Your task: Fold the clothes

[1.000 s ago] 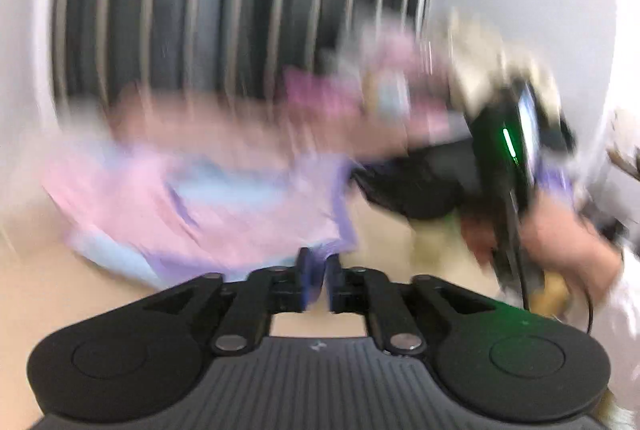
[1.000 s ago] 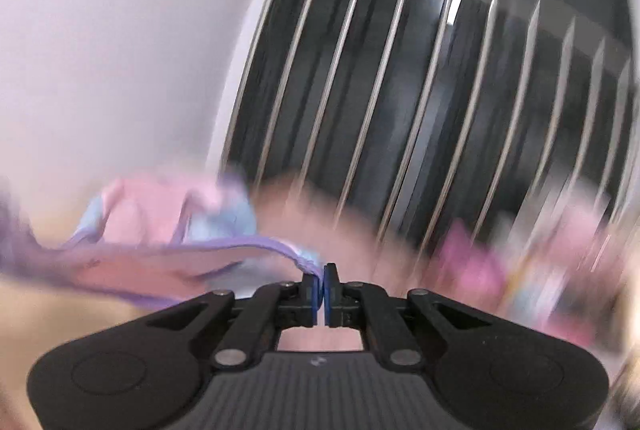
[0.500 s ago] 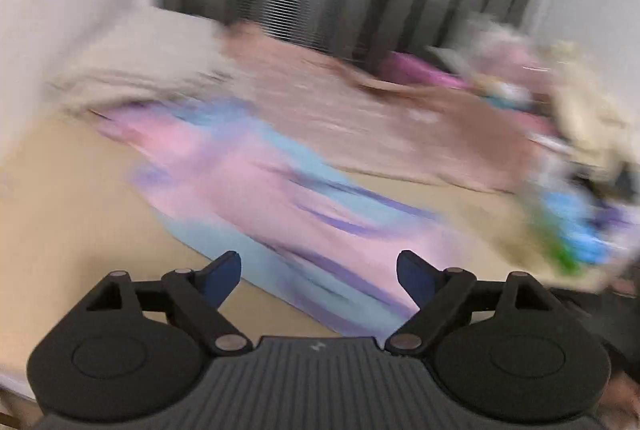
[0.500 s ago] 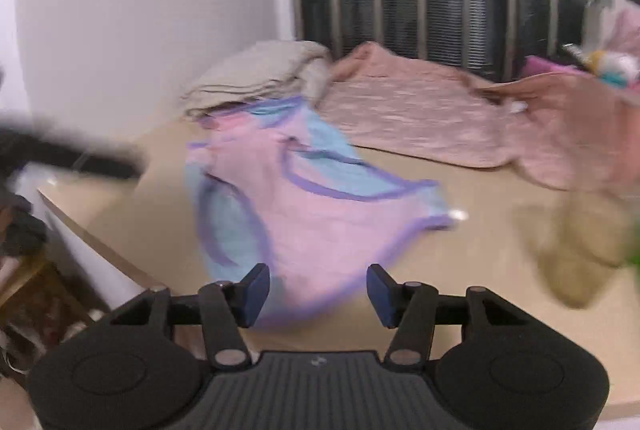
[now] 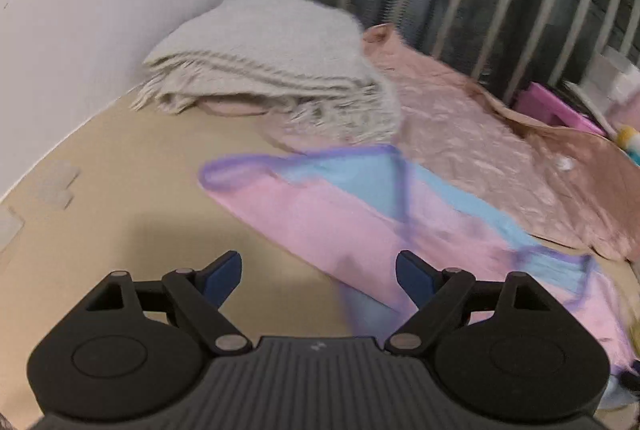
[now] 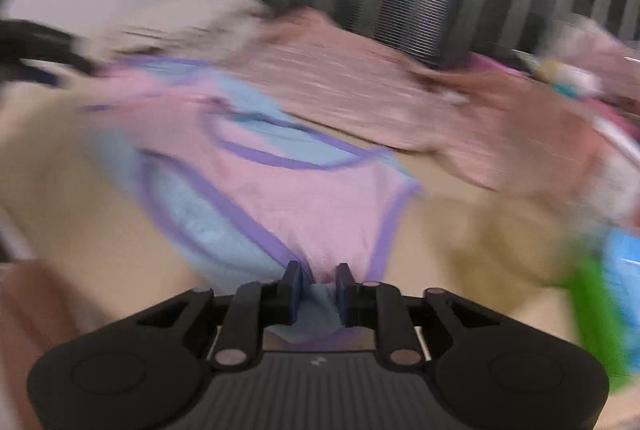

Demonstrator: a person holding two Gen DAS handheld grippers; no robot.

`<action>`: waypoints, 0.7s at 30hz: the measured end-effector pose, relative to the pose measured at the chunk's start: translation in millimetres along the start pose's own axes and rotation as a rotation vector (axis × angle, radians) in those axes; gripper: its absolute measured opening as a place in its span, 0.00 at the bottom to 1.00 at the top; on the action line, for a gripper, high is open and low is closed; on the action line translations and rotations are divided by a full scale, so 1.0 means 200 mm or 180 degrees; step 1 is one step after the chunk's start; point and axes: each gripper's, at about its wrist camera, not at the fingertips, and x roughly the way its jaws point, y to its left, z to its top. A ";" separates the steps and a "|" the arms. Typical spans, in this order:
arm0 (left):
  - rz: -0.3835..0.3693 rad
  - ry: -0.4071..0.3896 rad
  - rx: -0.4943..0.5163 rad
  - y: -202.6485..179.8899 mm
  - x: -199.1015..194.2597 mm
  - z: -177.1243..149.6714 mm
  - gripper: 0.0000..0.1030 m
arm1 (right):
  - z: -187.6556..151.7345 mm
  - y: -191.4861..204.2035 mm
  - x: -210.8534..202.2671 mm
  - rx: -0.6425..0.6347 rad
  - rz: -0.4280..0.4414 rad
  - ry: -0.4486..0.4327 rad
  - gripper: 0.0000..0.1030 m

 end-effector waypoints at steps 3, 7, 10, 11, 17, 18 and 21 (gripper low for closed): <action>0.0003 0.0005 -0.0049 0.01 0.02 -0.03 0.82 | 0.09 0.07 -0.08 0.0114 0.0395 -0.0307 0.18; 0.0104 -0.0254 -0.0405 0.14 -0.12 -0.07 0.78 | 0.31 0.34 -0.05 -0.0317 0.1066 -0.0687 0.19; 0.0247 -0.0431 -0.0650 0.27 -0.29 -0.12 0.79 | 0.52 0.64 0.06 -0.0902 0.1496 -0.0810 0.22; 0.0263 -0.0445 -0.0708 0.31 -0.33 -0.14 0.79 | 0.59 0.75 0.11 -0.1147 0.1609 -0.0862 0.26; 0.0264 -0.0482 -0.0753 0.42 -0.49 -0.24 0.79 | 1.00 1.22 0.46 -0.1817 0.1929 -0.0742 0.48; 0.0243 -0.0493 -0.0776 0.44 -0.49 -0.26 0.79 | 1.05 1.27 0.50 -0.1831 0.2005 -0.0639 0.46; 0.0131 -0.0548 -0.0760 0.46 -0.49 -0.26 0.79 | 1.16 1.39 0.62 -0.1889 0.2120 -0.0453 0.43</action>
